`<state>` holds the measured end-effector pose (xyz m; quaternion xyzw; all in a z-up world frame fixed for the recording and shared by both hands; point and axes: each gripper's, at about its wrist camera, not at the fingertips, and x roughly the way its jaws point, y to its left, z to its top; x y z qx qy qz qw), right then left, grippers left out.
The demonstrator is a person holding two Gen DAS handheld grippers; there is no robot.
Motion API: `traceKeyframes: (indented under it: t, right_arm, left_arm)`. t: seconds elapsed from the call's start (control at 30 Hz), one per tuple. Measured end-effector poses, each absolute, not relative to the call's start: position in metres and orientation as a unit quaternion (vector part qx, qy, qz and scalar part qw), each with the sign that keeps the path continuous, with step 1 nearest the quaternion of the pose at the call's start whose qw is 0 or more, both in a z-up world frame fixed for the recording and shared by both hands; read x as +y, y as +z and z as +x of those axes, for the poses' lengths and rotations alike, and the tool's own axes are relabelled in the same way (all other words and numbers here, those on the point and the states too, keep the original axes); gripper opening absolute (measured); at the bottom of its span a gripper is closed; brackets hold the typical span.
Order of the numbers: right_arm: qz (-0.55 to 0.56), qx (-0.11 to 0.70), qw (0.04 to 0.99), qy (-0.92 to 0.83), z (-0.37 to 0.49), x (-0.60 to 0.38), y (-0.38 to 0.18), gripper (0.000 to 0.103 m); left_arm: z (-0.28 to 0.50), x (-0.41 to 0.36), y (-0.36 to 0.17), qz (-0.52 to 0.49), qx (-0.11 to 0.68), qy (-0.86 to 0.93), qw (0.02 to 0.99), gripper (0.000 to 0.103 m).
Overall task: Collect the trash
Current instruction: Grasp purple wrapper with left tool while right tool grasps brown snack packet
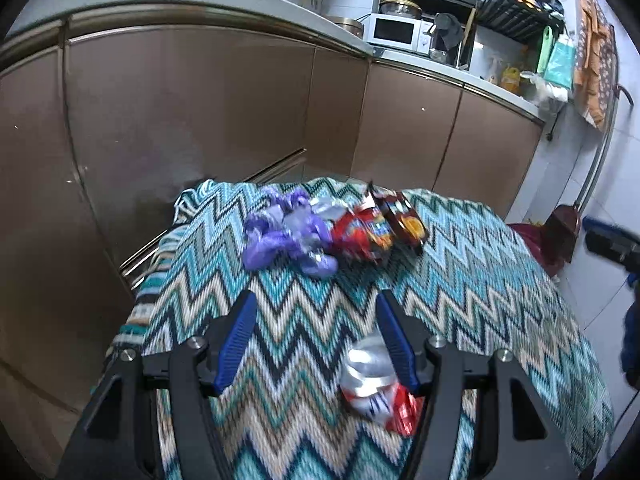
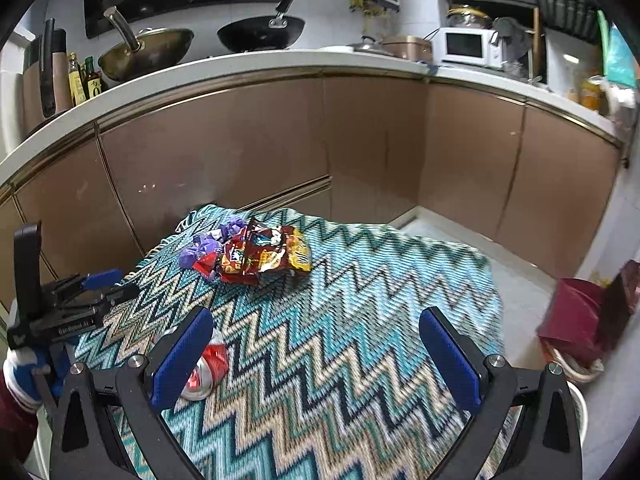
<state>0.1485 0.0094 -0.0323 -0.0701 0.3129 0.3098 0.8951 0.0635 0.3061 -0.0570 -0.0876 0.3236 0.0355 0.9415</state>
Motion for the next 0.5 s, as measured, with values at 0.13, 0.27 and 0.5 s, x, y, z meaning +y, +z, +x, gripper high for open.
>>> traceKeyframes:
  t: [0.13, 0.27, 0.5]
  right_arm:
    - [-0.067, 0.320, 0.887, 0.327, 0.174, 0.030, -0.044, 0.103]
    - [-0.061, 0.327, 0.879, 0.341, 0.202, 0.048, -0.055, 0.103]
    - [-0.055, 0.339, 0.870, 0.353, 0.239, 0.069, -0.070, 0.103]
  left_arm:
    - [0.103, 0.324, -0.056, -0.108, 0.327, 0.028, 0.939, 0.060]
    - [0.141, 0.330, -0.064, -0.109, 0.332, 0.018, 0.937, 0.060]
    - [0.182, 0.336, -0.089, -0.100, 0.349, -0.013, 0.932, 0.059]
